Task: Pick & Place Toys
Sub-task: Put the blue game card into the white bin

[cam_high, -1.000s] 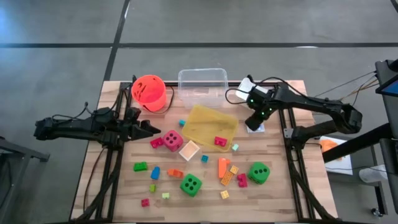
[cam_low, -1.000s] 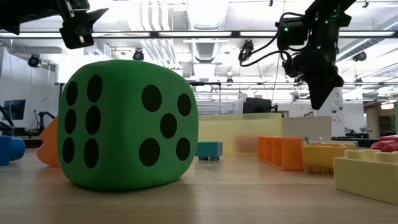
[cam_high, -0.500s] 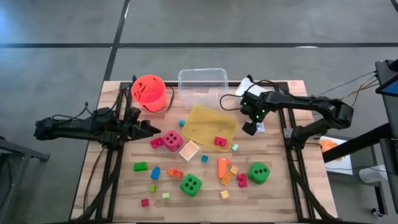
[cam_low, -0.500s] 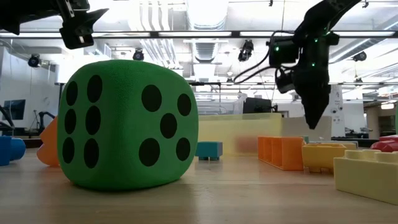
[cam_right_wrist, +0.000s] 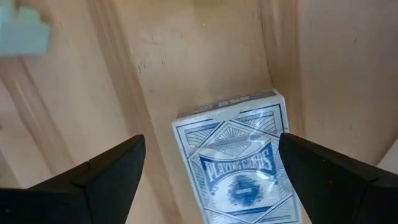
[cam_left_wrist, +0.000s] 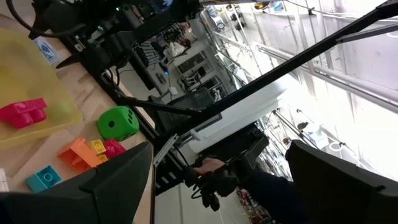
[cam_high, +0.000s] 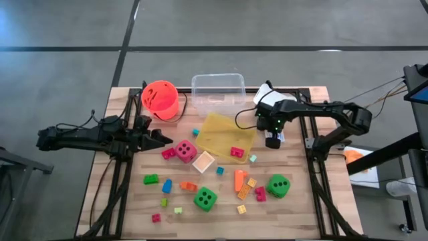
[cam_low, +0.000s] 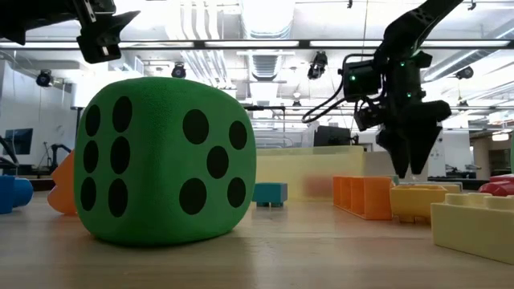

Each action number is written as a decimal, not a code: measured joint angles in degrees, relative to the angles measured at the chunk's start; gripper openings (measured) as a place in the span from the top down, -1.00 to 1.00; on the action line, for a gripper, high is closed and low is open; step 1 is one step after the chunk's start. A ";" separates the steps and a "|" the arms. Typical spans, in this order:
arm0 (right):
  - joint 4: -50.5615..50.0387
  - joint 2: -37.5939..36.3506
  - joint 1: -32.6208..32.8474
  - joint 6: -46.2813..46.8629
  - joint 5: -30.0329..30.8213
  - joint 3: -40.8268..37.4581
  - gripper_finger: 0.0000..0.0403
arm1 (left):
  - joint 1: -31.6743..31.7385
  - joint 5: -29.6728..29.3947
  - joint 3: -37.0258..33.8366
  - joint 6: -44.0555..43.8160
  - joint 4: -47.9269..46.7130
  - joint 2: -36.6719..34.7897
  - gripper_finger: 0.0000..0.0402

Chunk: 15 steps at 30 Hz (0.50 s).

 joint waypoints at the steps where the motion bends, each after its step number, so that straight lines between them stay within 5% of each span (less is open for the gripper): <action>1: 0.14 0.08 0.00 -0.98 0.28 -0.03 -0.81 | 0.00 0.00 0.00 0.00 0.00 0.00 -0.84; 15: 2.67 3.58 0.08 -8.97 2.21 -0.23 -0.81 | -0.02 0.00 0.00 -0.02 0.02 0.00 -0.84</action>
